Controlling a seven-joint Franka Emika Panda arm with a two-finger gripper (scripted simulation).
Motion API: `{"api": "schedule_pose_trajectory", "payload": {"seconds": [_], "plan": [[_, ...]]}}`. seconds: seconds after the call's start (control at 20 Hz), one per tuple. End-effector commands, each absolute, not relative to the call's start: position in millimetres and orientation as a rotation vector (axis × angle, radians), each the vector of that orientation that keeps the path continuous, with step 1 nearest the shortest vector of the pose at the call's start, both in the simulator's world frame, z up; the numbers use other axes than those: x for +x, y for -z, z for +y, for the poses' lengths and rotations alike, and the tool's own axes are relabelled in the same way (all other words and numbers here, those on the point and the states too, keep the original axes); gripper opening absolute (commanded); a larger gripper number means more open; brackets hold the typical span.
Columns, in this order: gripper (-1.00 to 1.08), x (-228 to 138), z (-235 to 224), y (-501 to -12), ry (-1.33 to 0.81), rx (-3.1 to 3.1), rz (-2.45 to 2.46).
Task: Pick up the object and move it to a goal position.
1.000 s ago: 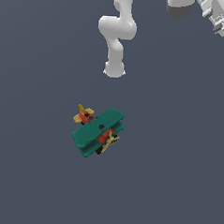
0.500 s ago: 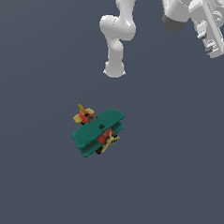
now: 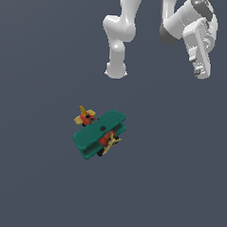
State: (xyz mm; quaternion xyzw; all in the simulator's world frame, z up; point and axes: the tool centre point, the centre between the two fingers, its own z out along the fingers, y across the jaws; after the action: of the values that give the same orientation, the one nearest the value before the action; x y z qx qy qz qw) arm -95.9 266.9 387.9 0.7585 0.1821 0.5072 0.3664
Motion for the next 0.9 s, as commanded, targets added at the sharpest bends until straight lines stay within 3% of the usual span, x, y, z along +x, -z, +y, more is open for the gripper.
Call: {"api": "schedule_pose_trajectory", "payload": {"seconds": [0.0, 0.85], "plan": [[0.28, -91.3, 260.7, -369.9, -1.285, 1.92, 0.483], [0.28, -67.3, 178.2, -245.6, -1.11, 1.754, 0.569]]}}
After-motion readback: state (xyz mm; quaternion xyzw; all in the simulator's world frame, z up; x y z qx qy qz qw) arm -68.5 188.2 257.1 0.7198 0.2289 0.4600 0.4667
